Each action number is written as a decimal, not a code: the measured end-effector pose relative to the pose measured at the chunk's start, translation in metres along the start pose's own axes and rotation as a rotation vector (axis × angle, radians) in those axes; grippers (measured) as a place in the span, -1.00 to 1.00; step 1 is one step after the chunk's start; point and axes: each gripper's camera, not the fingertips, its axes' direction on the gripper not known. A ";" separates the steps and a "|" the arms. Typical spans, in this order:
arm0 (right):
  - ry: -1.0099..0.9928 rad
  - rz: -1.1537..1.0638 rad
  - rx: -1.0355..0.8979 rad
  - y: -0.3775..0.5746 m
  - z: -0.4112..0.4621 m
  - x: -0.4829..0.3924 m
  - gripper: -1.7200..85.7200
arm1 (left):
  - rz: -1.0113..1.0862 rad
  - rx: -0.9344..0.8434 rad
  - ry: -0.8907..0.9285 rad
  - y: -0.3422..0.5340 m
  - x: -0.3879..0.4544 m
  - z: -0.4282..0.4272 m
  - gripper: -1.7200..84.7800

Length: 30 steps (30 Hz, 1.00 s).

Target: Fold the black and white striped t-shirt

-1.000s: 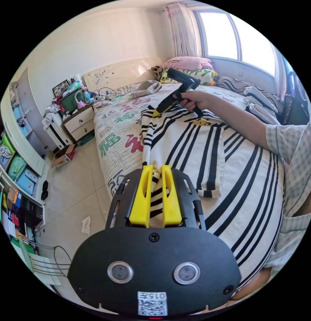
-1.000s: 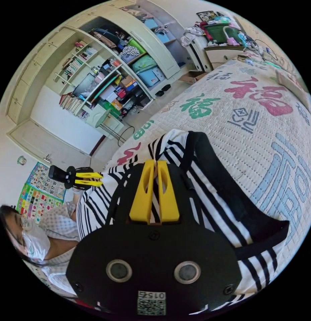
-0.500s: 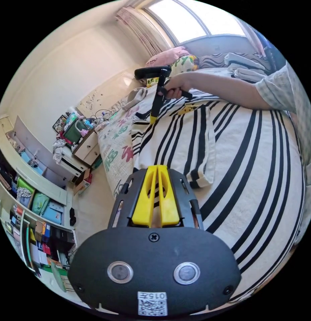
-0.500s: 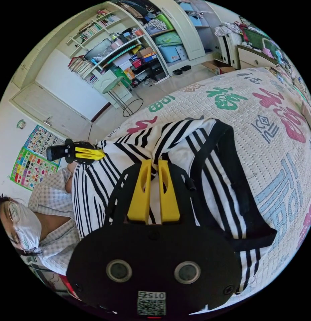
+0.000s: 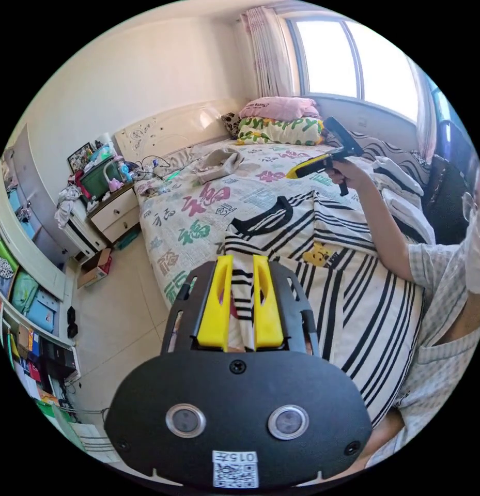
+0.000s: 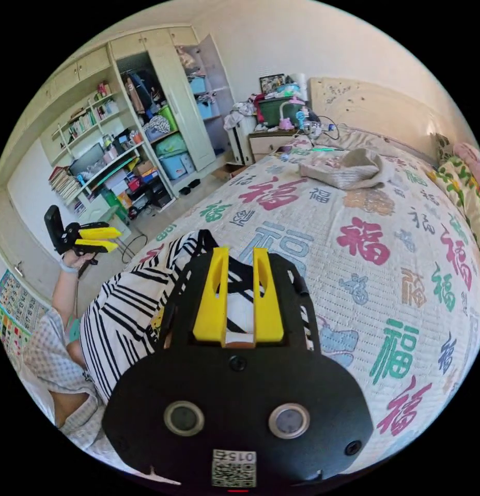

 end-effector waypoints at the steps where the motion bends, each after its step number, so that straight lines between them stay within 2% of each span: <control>1: 0.009 0.032 0.000 0.002 0.003 0.006 -0.74 | -0.016 -0.016 0.011 -0.014 -0.003 0.014 -0.77; 5: -0.008 0.147 -0.120 0.009 0.042 0.034 -0.67 | -0.107 -0.142 0.139 -0.084 -0.027 0.123 -0.74; 7: -0.048 0.137 -0.223 0.007 0.061 0.035 -0.67 | -0.169 -0.202 0.156 -0.099 -0.040 0.160 -0.73; 9: 0.033 0.064 -0.282 0.004 0.071 0.020 -0.72 | -0.243 -0.265 0.176 -0.104 -0.057 0.195 -0.77; 12: 0.082 -0.026 -0.322 0.002 0.075 0.003 -0.87 | -0.224 -0.288 0.202 -0.105 -0.070 0.202 -0.87; 15: 0.072 0.016 -0.266 0.005 0.068 0.004 -0.90 | -0.252 -0.268 0.199 -0.102 -0.084 0.193 -0.92; 19: 0.059 0.055 -0.239 0.010 0.064 0.005 -0.87 | -0.286 -0.191 0.186 -0.098 -0.084 0.190 -0.91; 21: 0.103 0.060 -0.240 0.012 0.060 -0.002 -0.79 | -0.267 -0.155 0.136 -0.097 -0.072 0.191 -0.86; 23: 0.125 0.044 -0.156 0.010 0.041 -0.018 -0.75 | -0.250 -0.133 0.120 -0.096 -0.063 0.181 -0.84; 25: -0.003 -0.059 -0.007 0.009 0.015 -0.042 -0.76 | -0.215 -0.078 0.111 -0.088 -0.054 0.154 -0.83; 27: -0.335 -0.288 0.119 0.010 -0.007 -0.078 -0.80 | -0.176 0.023 0.078 -0.068 -0.042 0.103 -0.84; 28: -0.420 -0.355 0.116 0.010 -0.009 -0.087 -0.81 | -0.165 0.048 0.071 -0.062 -0.038 0.091 -0.85; 30: -0.646 -0.634 -0.068 0.014 0.002 -0.134 -0.83 | -0.108 0.111 0.029 -0.045 -0.025 0.057 -0.90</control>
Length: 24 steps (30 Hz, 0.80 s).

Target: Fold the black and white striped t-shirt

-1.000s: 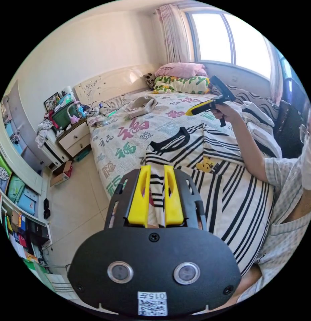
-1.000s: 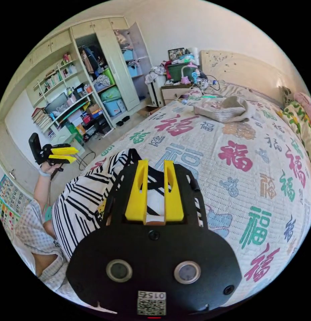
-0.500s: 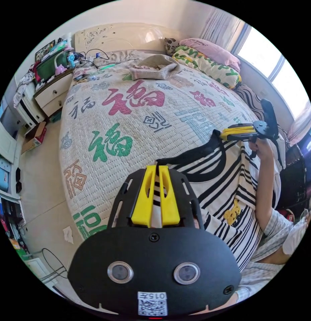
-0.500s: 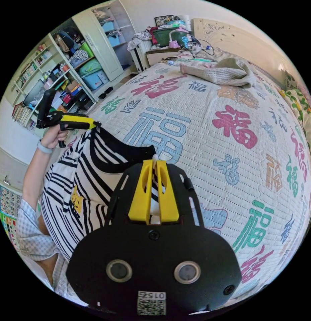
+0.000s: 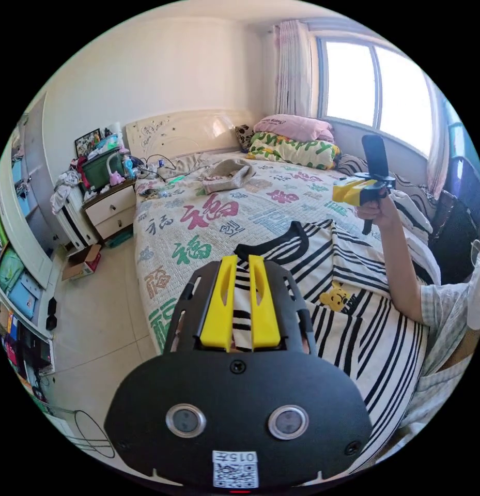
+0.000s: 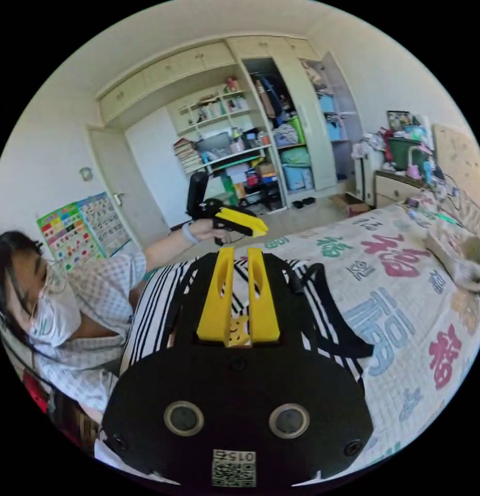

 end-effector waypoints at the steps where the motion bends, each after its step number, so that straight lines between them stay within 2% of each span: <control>1: -0.031 -0.038 -0.069 -0.004 0.011 -0.006 -0.84 | 0.007 0.002 -0.017 0.001 0.002 -0.003 -0.90; 3: -0.043 -0.146 -0.272 -0.012 0.054 -0.025 -0.77 | 0.039 -0.076 -0.067 -0.005 0.012 0.010 -0.92; 4: -0.045 -0.163 -0.314 -0.013 0.064 -0.028 -0.76 | 0.049 -0.114 -0.070 -0.009 0.014 0.019 -0.93; 6: -0.075 -0.197 -0.544 -0.011 0.106 -0.034 -0.71 | 0.084 -0.230 -0.097 -0.021 0.024 0.056 -0.94; 9: -0.113 -0.239 -0.834 0.000 0.154 -0.045 -0.70 | 0.080 -0.304 -0.125 -0.027 0.027 0.097 -0.96; 13: -0.052 -0.255 -0.887 -0.003 0.172 -0.052 -0.79 | 0.036 -0.373 -0.097 -0.028 0.020 0.123 -0.96; 15: -0.032 -0.350 -0.875 0.000 0.170 -0.066 -0.90 | 0.030 -0.380 -0.088 -0.028 0.017 0.127 -0.96; 21: -0.010 -0.465 -0.872 0.010 0.167 -0.091 -0.94 | 0.002 -0.442 -0.096 -0.034 0.011 0.144 -0.97; 24: -0.041 -0.391 -0.891 0.010 0.172 -0.082 -0.93 | 0.010 -0.472 -0.097 -0.035 0.012 0.150 -0.97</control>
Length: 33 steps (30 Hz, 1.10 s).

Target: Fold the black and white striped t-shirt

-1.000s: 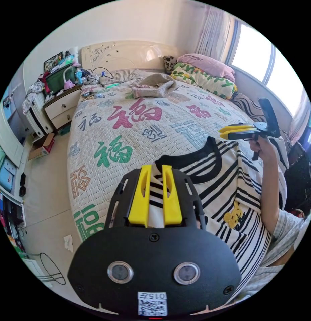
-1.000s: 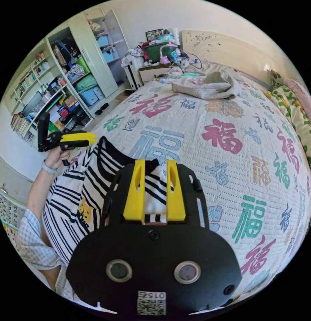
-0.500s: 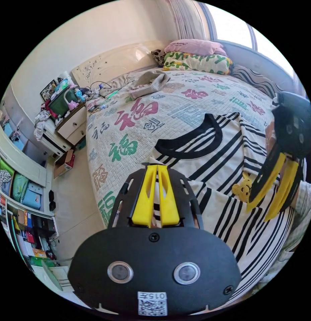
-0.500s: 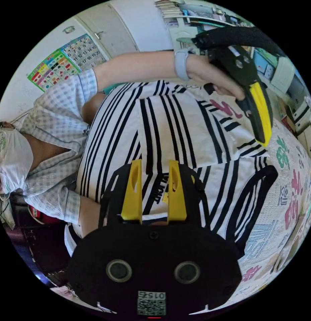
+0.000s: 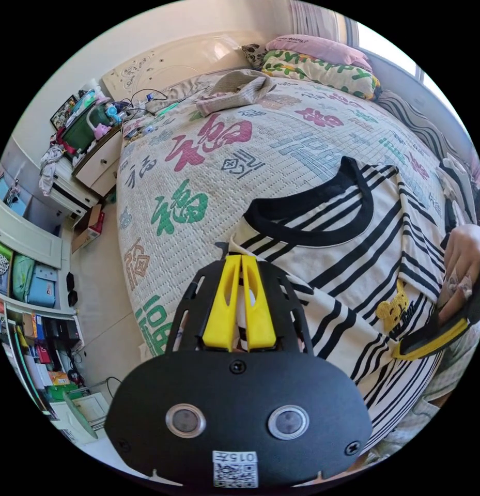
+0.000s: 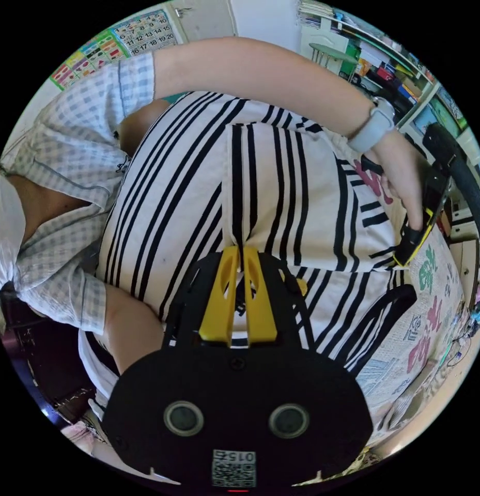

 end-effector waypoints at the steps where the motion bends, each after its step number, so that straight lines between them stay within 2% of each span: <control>1: -0.014 0.014 0.005 0.001 -0.001 0.002 -0.93 | -0.001 -0.001 -0.001 0.000 0.000 0.000 -0.97; 4: 0.072 0.064 0.126 0.027 -0.019 -0.002 -0.91 | -0.008 0.028 0.005 0.005 -0.004 -0.010 -0.97; 5: 0.160 0.138 0.214 0.046 -0.032 -0.005 -0.91 | -0.016 0.080 0.013 0.009 -0.007 -0.020 -0.97; 7: 0.314 0.310 0.348 0.080 -0.051 -0.006 -0.89 | -0.032 0.177 0.051 0.016 -0.012 -0.035 -0.96; 9: 0.510 0.601 0.538 0.133 -0.068 -0.006 -0.84 | -0.061 0.250 0.116 0.014 -0.020 -0.044 -0.93; 12: 0.620 0.854 0.741 0.193 -0.070 -0.007 -0.81 | -0.085 0.241 0.171 -0.001 -0.024 -0.041 -0.86; 14: 0.635 0.993 0.792 0.219 -0.065 -0.001 -0.79 | -0.075 0.227 0.172 -0.010 -0.023 -0.036 -0.83; 18: 0.533 1.167 0.681 0.240 -0.043 0.031 -0.71 | -0.064 0.134 0.158 -0.024 -0.019 -0.018 -0.80; 20: 0.478 1.142 0.683 0.237 -0.039 0.040 -0.71 | -0.038 0.164 0.196 -0.016 -0.013 -0.026 -0.80; 22: 0.441 1.072 0.695 0.230 -0.041 0.041 -0.72 | 0.048 0.192 0.327 0.003 -0.001 -0.045 -0.79; 23: 0.372 0.912 0.716 0.219 -0.045 0.035 -0.74 | 0.129 0.182 0.401 0.023 0.013 -0.060 -0.77; 24: 0.255 0.667 0.729 0.202 -0.049 0.025 -0.76 | 0.180 0.180 0.415 0.048 0.027 -0.076 -0.77; 25: 0.198 0.542 0.721 0.191 -0.051 0.018 -0.77 | 0.197 0.184 0.409 0.062 0.033 -0.085 -0.76; 27: 0.106 0.134 0.546 0.140 -0.047 -0.013 -0.78 | 0.245 0.168 0.369 0.119 0.056 -0.114 -0.76; 30: 0.175 -0.038 0.279 0.081 -0.028 -0.037 -0.81 | 0.263 0.104 0.355 0.185 0.079 -0.134 -0.76; 33: 0.147 -0.049 0.122 0.044 -0.011 -0.029 -0.84 | 0.234 0.042 0.275 0.230 0.099 -0.132 -0.76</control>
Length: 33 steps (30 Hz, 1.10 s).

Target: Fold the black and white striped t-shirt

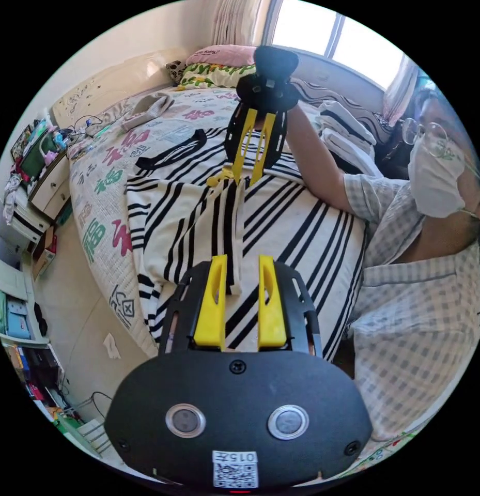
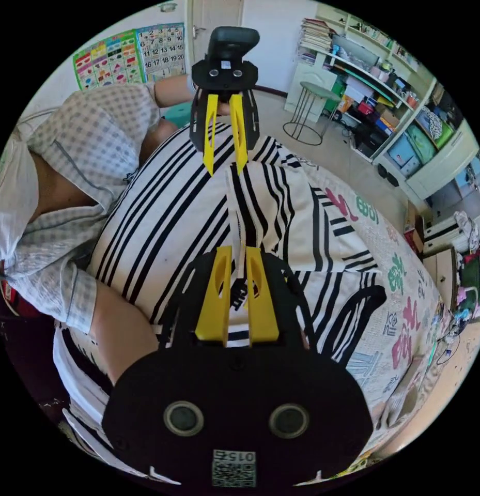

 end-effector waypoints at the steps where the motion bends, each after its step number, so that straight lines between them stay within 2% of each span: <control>1: -0.023 0.014 -0.039 -0.004 0.006 0.004 -0.84 | -0.006 -0.016 -0.023 0.005 0.004 0.004 -0.76; 3: -0.116 0.066 -0.169 -0.013 0.030 0.021 -0.86 | -0.033 -0.048 -0.146 0.018 0.013 0.021 -0.78; 4: -0.123 0.072 -0.166 -0.013 0.030 0.024 -0.89 | -0.024 -0.037 -0.155 0.020 0.014 0.024 -0.80; 8: -0.076 -0.022 -0.103 -0.001 0.020 0.013 -0.97 | -0.076 0.083 -0.147 0.039 0.012 0.013 -0.91; 12: -0.069 -0.119 0.011 0.008 0.001 -0.005 -0.98 | -0.110 0.181 -0.074 0.063 0.009 -0.013 -0.94; 14: -0.072 -0.138 0.008 0.010 0.003 -0.008 -0.98 | -0.108 0.209 -0.060 0.071 0.011 -0.020 -0.94; 16: -0.102 -0.115 -0.068 0.007 0.017 -0.004 -0.98 | -0.116 0.192 -0.021 0.076 0.011 -0.015 -0.94; 18: -0.196 -0.078 -0.161 0.006 0.041 0.007 -0.98 | -0.112 0.087 -0.001 0.075 0.013 0.006 -0.94; 22: -0.284 -0.061 -0.109 0.021 0.042 0.013 -0.98 | -0.108 0.083 -0.022 0.078 0.021 0.002 -0.94; 25: -0.142 -0.044 -0.007 0.050 0.026 -0.005 -0.98 | -0.102 0.063 0.013 0.083 0.021 -0.010 -0.94; 28: 0.107 0.089 0.232 0.090 -0.005 -0.018 -0.98 | -0.091 0.180 -0.055 0.081 0.018 -0.044 -0.93; 30: 0.365 0.368 0.428 0.127 -0.025 -0.018 -0.98 | -0.095 0.312 -0.164 0.064 0.004 -0.066 -0.92; 31: 0.431 0.469 0.463 0.137 -0.027 -0.016 -0.98 | -0.099 0.329 -0.195 0.057 -0.001 -0.068 -0.92; 33: 0.666 0.860 0.533 0.178 -0.026 -0.008 -0.96 | -0.126 0.351 -0.264 0.016 -0.031 -0.059 -0.90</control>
